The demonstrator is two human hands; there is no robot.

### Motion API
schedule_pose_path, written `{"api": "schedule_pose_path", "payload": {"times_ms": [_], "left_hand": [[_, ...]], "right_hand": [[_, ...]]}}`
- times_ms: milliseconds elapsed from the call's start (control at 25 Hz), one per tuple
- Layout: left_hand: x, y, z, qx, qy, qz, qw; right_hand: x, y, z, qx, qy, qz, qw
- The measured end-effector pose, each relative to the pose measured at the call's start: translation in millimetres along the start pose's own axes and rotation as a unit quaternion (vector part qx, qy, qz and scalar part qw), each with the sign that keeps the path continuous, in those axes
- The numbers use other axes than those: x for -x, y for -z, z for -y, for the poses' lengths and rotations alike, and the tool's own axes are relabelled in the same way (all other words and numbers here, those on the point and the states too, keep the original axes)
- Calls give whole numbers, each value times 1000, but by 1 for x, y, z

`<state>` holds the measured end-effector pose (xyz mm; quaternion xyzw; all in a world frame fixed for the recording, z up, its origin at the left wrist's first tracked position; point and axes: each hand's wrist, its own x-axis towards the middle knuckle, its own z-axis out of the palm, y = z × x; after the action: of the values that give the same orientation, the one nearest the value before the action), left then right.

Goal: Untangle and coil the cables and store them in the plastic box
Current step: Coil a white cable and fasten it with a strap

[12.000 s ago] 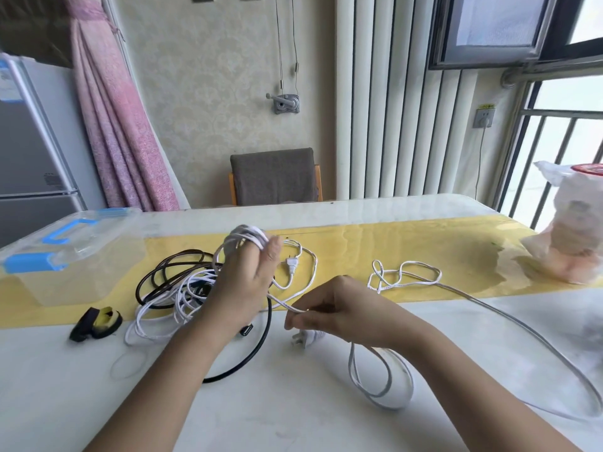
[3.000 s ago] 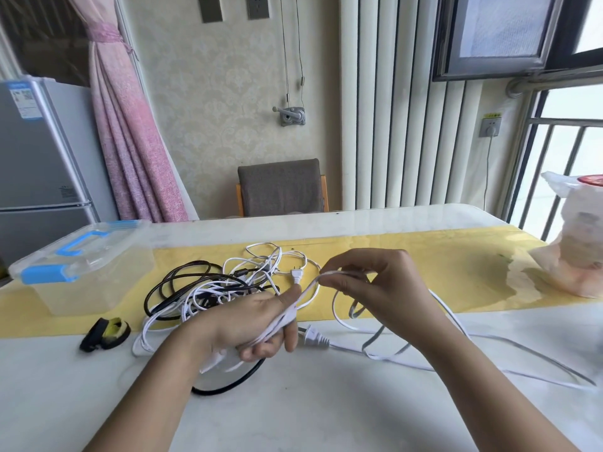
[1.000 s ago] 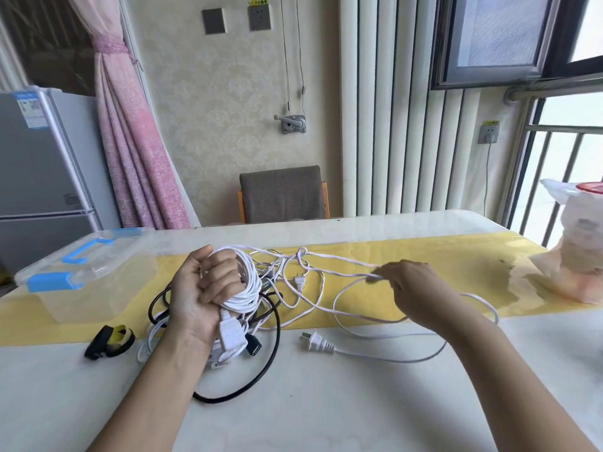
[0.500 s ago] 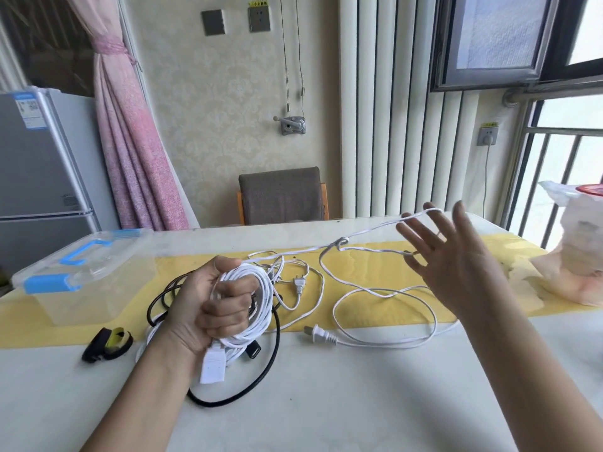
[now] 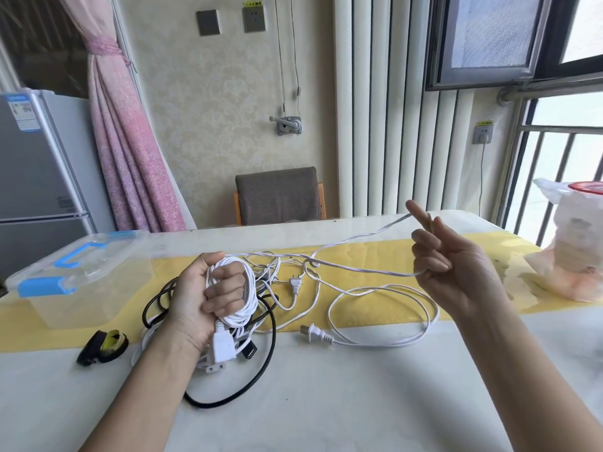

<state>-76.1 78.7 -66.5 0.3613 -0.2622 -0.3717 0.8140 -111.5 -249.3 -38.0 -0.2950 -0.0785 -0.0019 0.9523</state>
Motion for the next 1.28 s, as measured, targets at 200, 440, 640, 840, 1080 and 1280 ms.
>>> {"api": "schedule_pose_path", "payload": {"times_ms": [200, 440, 640, 840, 1080, 1280], "left_hand": [[-13, -3, 3, 27, 56, 73, 995], [-24, -34, 25, -105, 15, -161, 981], [-32, -39, 34, -85, -82, -262, 958], [-25, -35, 24, -27, -194, -285, 938], [-27, -47, 32, -121, -94, -275, 949], [-25, -53, 33, -185, -14, -233, 955]], "right_hand": [[2, -6, -16, 208, 7, 37, 977], [15, -20, -51, 464, -72, 117, 875], [19, -30, -48, 259, -70, 130, 954], [6, -6, -38, 713, 77, -134, 684], [9, -11, -59, 639, 336, -36, 691], [13, -10, -88, 728, 262, 123, 622]]}}
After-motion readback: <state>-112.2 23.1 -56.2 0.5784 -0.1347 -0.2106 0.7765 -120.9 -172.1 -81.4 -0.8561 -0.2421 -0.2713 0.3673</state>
